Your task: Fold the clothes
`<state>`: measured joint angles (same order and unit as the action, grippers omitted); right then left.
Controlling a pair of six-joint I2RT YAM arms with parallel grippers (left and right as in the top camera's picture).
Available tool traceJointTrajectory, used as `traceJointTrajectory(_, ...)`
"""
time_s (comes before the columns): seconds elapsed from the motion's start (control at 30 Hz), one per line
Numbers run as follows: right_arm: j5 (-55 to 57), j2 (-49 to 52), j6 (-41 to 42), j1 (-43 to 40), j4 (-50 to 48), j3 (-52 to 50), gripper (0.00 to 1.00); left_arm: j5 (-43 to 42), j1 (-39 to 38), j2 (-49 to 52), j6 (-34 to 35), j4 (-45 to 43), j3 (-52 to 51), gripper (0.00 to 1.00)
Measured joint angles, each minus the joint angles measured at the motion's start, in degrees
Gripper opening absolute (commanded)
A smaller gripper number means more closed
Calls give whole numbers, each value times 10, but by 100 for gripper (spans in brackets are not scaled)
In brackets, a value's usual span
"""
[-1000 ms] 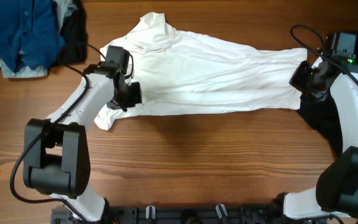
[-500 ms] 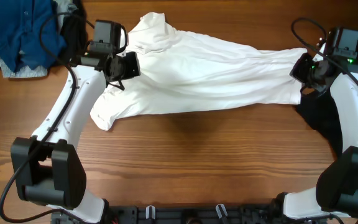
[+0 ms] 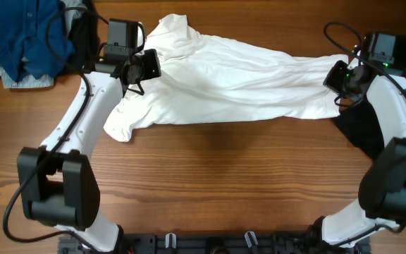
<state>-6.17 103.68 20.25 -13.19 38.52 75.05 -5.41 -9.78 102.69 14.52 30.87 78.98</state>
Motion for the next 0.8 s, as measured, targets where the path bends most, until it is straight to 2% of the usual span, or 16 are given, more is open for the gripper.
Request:
traceJointTrajectory(0.07, -2, 11, 0, 0, 0, 0, 4, 0, 0, 10, 0, -10, 0, 5)
traceJointTrajectory(0.1, -2, 14, 0, 0, 0, 0, 4, 0, 0, 14, 0, -13, 0, 10)
traceJointTrajectory(0.13, -2, 16, 0, 0, 0, 0, 4, 0, 0, 18, 0, -17, 0, 22)
traceJointTrajectory(0.17, -2, 17, 0, 0, -1, 0, 8, 1, 0, 23, 2, -23, 0, 41)
traceJointTrajectory(0.2, -2, 17, 0, 0, -1, 0, 16, 2, 0, 24, 0, -27, 0, 54)
traceJointTrajectory(0.27, -3, 17, -6, 0, -1, 0, 44, 2, 0, 26, 3, -35, 0, 84)
traceJointTrajectory(0.3, -3, 17, -7, 0, -1, 0, 54, 4, 0, 26, 3, -41, 0, 89)
traceJointTrajectory(0.37, -4, 17, -13, 0, -1, 0, 69, 4, 0, 26, 4, -53, 0, 94)
traceJointTrajectory(0.5, -25, 17, -45, 0, 15, 2, 80, -2, 0, 26, 3, -52, 0, 98)
traceJointTrajectory(0.67, -77, 17, -94, 0, 111, 51, 85, -31, 0, 25, -12, -32, 9, 100)
traceJointTrajectory(0.73, -90, 16, -119, 0, 171, 111, 90, -42, 0, 25, -27, -2, 42, 100)
traceJointTrajectory(0.8, -97, 16, -139, 0, 203, 166, 90, -49, 0, 25, -43, 9, 78, 100)
